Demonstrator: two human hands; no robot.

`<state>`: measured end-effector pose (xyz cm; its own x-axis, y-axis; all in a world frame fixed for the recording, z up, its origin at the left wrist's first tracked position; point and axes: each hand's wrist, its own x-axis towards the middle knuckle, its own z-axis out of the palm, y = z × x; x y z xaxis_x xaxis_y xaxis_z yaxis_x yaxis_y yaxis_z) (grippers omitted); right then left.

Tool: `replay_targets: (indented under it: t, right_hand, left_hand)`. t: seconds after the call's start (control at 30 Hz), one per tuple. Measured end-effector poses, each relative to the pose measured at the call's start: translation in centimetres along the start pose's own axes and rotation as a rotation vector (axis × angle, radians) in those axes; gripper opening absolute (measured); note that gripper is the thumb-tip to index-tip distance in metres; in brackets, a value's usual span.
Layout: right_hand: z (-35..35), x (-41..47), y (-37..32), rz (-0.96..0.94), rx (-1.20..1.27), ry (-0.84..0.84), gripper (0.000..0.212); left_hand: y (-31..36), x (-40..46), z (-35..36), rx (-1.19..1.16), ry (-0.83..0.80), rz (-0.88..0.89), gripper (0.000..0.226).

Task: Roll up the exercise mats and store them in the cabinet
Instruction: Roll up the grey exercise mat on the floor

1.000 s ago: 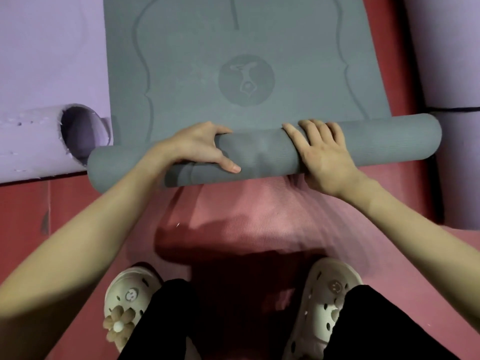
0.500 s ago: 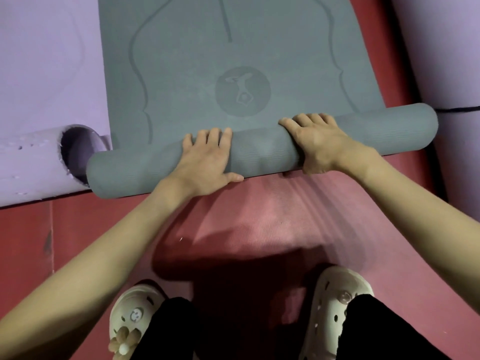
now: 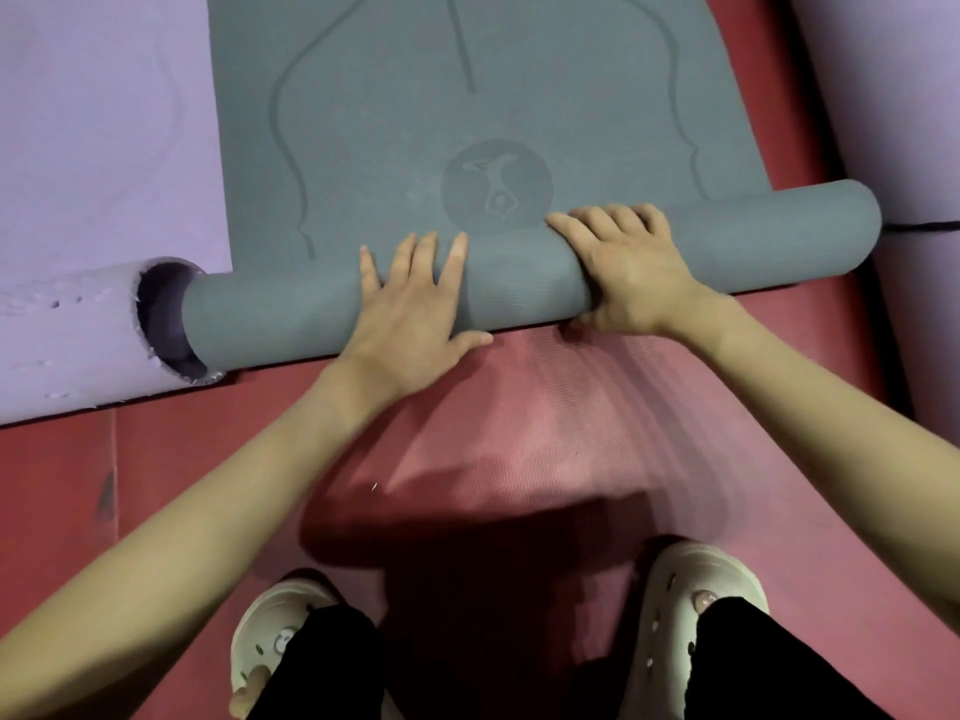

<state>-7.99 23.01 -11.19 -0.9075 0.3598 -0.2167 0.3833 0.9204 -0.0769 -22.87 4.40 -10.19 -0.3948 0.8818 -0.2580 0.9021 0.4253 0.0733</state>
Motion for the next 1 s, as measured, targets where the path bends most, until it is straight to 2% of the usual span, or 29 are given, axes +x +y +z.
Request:
replay_targets:
  t: [0.13,0.23,0.4,0.5,0.63,0.77,1.0]
  right_hand:
    - [-1.2,1.7,0.4,0.001,0.048,-0.076,0.114]
    - [-1.2,1.8,0.5,-0.004,0.070,-0.065,0.113]
    - [0.0,0.6,-0.7,-0.002,0.019,0.062,0.103]
    - [0.1,0.6,-0.8,0.012,0.015,0.048,0.111]
    - [-0.4,2.5,0.2,-0.016,-0.011,-0.002,0.123]
    - [-1.9,5.0,0.8,-0.008,-0.024,-0.106,0.130]
    - [-3.6,6.4,0.9,0.024,0.005,-0.163,0.105]
  left_hand:
    - [-0.6,0.6,1.0,0.088,0.088,0.010,0.102]
    - [-1.2,1.9,0.5,0.052,0.033,0.026,0.099]
    - [-2.3,4.2,-1.0,-0.043,-0.083,0.016,0.099]
    - [-2.5,4.8,-1.2,-0.036,-0.095,0.011,0.109]
    - [-2.4,4.9,-0.8,-0.010,0.015,-0.057,0.118]
    - [-2.6,5.5,-0.5,-0.017,0.102,-0.092,0.116]
    - [-3.0,6.4,-2.0,-0.087,0.060,-0.100,0.106]
